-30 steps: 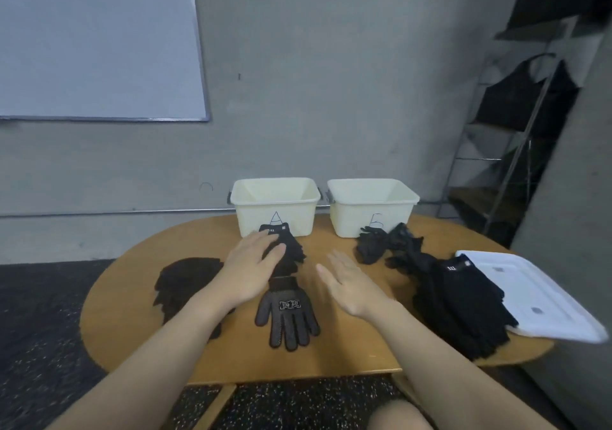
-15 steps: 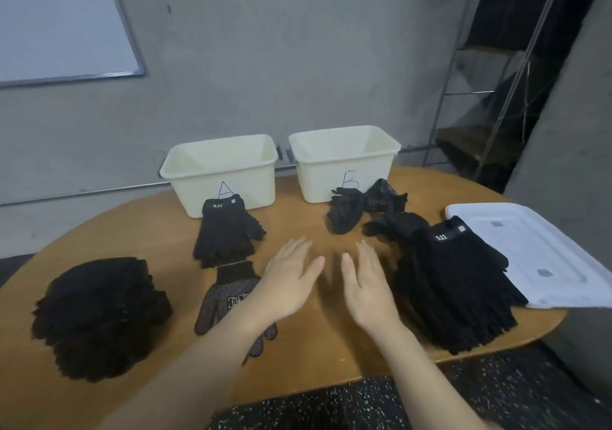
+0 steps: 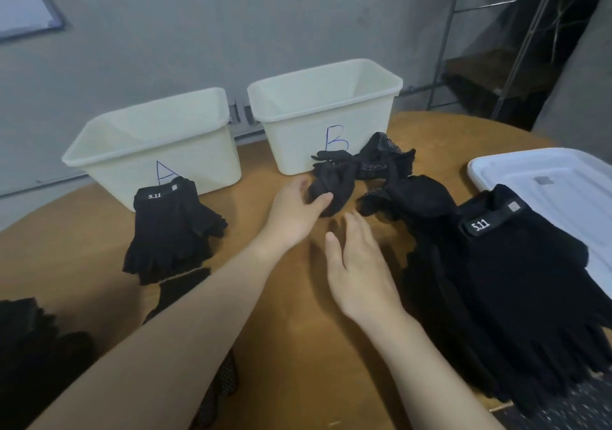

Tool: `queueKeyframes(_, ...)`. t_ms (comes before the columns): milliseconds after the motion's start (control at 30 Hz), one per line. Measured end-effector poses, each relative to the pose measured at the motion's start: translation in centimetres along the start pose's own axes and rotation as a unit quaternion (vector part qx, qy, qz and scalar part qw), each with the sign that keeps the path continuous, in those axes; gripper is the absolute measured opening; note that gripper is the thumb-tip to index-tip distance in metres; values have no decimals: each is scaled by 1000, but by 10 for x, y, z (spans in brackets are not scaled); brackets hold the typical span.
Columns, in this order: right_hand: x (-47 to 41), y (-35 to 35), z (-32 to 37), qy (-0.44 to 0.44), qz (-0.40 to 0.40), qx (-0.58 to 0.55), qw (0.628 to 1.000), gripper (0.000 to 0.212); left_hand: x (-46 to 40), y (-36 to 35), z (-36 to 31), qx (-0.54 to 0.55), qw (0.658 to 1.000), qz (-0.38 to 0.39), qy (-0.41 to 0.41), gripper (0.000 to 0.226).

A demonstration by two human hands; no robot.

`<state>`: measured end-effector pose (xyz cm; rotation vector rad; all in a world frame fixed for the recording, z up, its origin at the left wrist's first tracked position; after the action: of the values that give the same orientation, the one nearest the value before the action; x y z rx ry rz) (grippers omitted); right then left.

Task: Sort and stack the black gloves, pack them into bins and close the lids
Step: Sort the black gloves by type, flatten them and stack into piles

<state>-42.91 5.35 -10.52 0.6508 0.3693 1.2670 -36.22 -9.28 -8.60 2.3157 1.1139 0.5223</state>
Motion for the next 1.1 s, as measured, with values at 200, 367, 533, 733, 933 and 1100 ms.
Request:
queueKeyframes(200,10,6,-7,1,29,-21,999,61,-19,-5,6,15,998,36,49,41)
queueKeyframes(367,16,6,-4,3,38,-40,998,63,20,4,7,-55,994,62,77,26)
queueKeyframes(533,19,8,6,7,28,-1,1000,65,95,13,22,-53,993,56,86,18)
queueKeyframes(733,28,-20,23,91,77,28,992,45,175,18,42,-55,994,-42,80,26)
queueKeyframes(933,27,-36,32,118,102,6,988,29,197,20,36,-177,980,-92,-24,19)
queueKeyframes(1100,34,-39,42,141,78,-38,986,6,206,29,49,-50,993,-93,-46,20)
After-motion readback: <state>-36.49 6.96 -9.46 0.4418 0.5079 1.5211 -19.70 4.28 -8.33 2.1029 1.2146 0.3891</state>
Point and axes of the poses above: each hand's wrist, its own x-axis away from the middle knuckle, its own y-axis out of the back of the hand, z = x × y, the point moved 6 cm from there along -x, towards the middle knuckle, and after that the axes turned 15 degrees about z, right-handed, at the moved point
